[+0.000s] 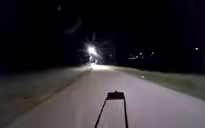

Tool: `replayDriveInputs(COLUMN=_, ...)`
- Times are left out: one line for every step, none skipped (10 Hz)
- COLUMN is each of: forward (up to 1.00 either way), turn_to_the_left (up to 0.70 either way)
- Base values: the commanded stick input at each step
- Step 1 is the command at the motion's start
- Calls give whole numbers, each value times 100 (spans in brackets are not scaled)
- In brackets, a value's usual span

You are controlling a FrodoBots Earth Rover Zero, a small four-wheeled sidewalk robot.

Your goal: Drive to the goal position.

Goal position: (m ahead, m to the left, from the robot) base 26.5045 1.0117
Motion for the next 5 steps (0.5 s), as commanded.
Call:
replayDriveInputs(forward=70, turn_to_the_left=7)
replayDriveInputs(forward=70, turn_to_the_left=7)
replayDriveInputs(forward=70, turn_to_the_left=5)
replayDriveInputs(forward=70, turn_to_the_left=2)
replayDriveInputs(forward=70, turn_to_the_left=0)
